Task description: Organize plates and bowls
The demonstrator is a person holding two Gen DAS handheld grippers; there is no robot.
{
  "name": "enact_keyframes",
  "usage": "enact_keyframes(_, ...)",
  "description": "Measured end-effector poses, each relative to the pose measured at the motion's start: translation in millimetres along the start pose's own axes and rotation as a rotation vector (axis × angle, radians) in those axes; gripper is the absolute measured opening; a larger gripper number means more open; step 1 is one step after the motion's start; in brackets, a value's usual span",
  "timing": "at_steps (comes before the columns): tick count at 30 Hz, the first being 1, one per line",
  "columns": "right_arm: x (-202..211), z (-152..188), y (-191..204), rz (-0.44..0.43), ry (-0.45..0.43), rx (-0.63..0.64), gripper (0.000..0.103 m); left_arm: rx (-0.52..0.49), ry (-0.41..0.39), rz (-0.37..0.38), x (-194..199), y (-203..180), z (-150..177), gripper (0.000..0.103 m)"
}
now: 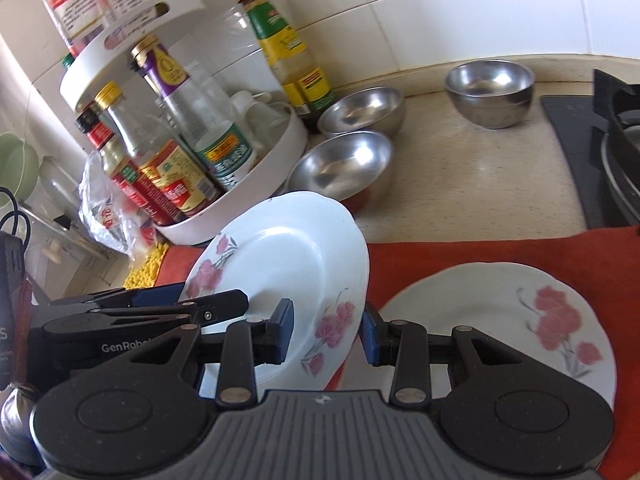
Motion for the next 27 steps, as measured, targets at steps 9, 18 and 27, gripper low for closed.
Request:
enact_keyframes(9,21,2,-17,0.032,-0.036,-0.036,0.038,-0.054,-0.006,0.036,-2,-27,-4,0.083)
enact_keyframes(18,44,10,-36,0.062,-0.063,-0.067,0.038,-0.099,-0.010,0.064,0,-56,-3,0.083)
enact_keyframes(27,72,20,-57,0.094,-0.088,-0.099,0.038,-0.143,-0.012,0.095,4,-89,4,0.084)
Point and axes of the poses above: each gripper's, at about its wrist camera, not at the fingertips, and x roughly against the way its jaws point, y to its left, z to its underside, the point moved 9 cm from there along -x, roughly the way its jaws point, and after that the axes turned 5 degrees about -z, right-handed, at the moved point
